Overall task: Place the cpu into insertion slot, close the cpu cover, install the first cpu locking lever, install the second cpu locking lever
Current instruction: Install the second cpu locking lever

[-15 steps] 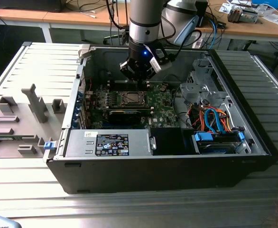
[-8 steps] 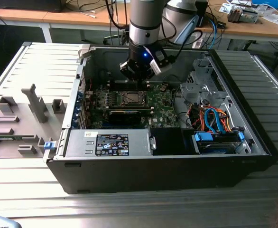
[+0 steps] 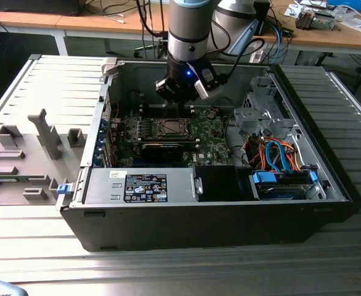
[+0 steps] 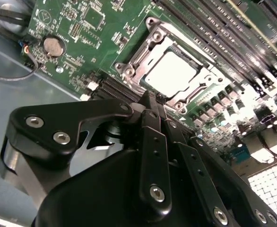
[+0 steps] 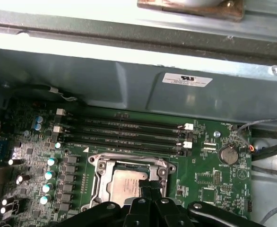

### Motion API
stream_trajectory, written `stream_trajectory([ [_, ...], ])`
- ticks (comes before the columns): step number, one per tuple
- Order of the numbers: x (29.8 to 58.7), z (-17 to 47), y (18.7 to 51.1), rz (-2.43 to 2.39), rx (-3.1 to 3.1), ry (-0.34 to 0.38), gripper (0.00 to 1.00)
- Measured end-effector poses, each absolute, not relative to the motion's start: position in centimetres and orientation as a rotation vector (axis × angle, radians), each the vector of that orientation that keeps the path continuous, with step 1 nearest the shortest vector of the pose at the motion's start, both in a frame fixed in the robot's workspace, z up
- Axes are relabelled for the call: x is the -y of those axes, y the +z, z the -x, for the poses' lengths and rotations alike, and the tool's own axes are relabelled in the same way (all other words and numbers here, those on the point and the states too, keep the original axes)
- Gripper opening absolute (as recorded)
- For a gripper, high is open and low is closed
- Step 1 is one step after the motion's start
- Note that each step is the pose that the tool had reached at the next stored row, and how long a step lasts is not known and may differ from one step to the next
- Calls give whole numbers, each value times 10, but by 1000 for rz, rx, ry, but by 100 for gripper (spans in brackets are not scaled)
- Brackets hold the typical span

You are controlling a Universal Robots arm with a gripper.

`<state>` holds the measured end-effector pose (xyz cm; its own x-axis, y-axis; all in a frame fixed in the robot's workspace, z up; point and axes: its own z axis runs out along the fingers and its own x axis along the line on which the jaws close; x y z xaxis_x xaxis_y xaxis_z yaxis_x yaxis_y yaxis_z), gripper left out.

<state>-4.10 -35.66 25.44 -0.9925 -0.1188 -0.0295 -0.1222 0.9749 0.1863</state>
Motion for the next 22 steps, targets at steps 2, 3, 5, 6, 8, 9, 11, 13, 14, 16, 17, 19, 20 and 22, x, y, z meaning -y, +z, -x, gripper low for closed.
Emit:
stream_trajectory([
  [2, 358, 41, 254, 189, -3100, 324, 11],
  [3, 359, 41, 254, 189, -3096, 347, 11],
  [5, 361, 41, 254, 188, -3091, 383, 11],
  [6, 361, 41, 254, 188, -3088, 397, 11],
  [8, 362, 41, 254, 188, -3084, 419, 11],
  [9, 362, 41, 254, 188, -3082, 432, 11],
  [11, 363, 41, 254, 187, -3077, 459, 11],
  [13, 364, 41, 254, 187, -3074, 479, 11],
  [14, 365, 41, 254, 187, -3073, 479, 11],
  [16, 366, 41, 254, 187, -3075, 469, 11],
  [17, 367, 41, 254, 187, -3079, 453, 11],
  [19, 367, 41, 254, 188, -3083, 427, 11],
  [20, 368, 41, 254, 188, -3084, 425, 11],
  [22, 374, 41, 254, 188, -3083, 425, 11],
])
